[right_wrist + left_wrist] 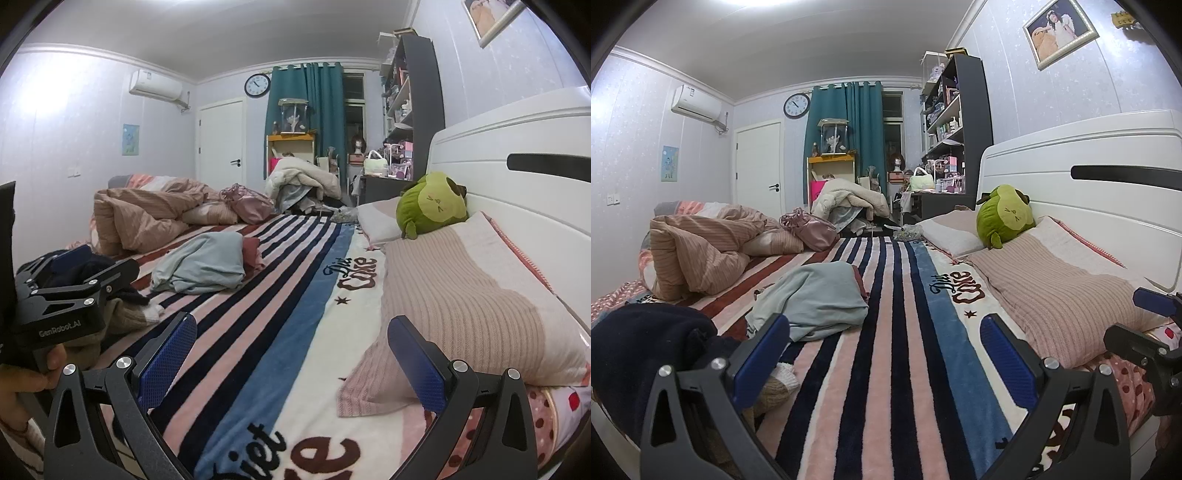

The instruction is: Fold small clothes

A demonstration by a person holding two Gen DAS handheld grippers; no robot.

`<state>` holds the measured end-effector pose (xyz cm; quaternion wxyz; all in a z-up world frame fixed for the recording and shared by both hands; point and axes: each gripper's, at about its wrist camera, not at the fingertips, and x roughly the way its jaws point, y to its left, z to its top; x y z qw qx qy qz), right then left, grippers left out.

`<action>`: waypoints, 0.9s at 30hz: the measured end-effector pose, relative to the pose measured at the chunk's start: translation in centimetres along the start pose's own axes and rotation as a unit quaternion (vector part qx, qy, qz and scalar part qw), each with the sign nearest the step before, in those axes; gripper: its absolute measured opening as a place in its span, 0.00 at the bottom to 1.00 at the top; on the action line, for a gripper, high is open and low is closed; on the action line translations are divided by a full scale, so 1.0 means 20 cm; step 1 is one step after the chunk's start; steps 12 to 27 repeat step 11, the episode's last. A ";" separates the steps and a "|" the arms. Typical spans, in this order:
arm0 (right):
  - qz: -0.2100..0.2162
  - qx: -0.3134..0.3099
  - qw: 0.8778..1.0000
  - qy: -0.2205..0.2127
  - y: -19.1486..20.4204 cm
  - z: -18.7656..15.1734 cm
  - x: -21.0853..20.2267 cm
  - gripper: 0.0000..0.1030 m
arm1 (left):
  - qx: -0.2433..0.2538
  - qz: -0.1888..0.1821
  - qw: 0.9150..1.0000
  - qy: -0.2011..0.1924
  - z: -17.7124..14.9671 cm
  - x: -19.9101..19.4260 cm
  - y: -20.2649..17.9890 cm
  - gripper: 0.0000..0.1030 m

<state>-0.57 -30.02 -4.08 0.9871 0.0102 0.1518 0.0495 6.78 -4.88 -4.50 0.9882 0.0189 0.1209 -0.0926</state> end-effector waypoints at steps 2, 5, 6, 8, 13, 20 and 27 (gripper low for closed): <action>0.000 0.000 1.000 0.000 0.00 0.00 0.00 1.00 | 0.000 -0.001 1.000 0.000 0.00 0.00 0.00 0.99; 0.000 0.000 1.000 0.000 0.00 0.00 0.00 1.00 | 0.000 0.000 1.000 0.001 -0.01 0.00 0.00 0.99; 0.000 0.000 1.000 0.000 0.00 0.00 0.00 1.00 | 0.000 0.000 1.000 0.001 -0.01 0.00 0.00 0.99; 0.000 0.000 1.000 0.000 0.00 0.00 0.00 1.00 | 0.002 -0.003 1.000 0.003 -0.02 0.01 0.01 0.99; 0.001 0.001 1.000 0.000 -0.01 0.00 0.00 1.00 | 0.001 -0.004 1.000 0.003 -0.02 0.01 0.01 0.99; 0.001 0.001 1.000 0.000 -0.01 0.00 0.00 1.00 | 0.001 -0.004 1.000 0.003 -0.02 0.01 0.01 0.99; 0.001 0.001 1.000 0.000 -0.01 0.00 0.00 1.00 | 0.001 -0.004 1.000 0.003 -0.02 0.01 0.01 0.99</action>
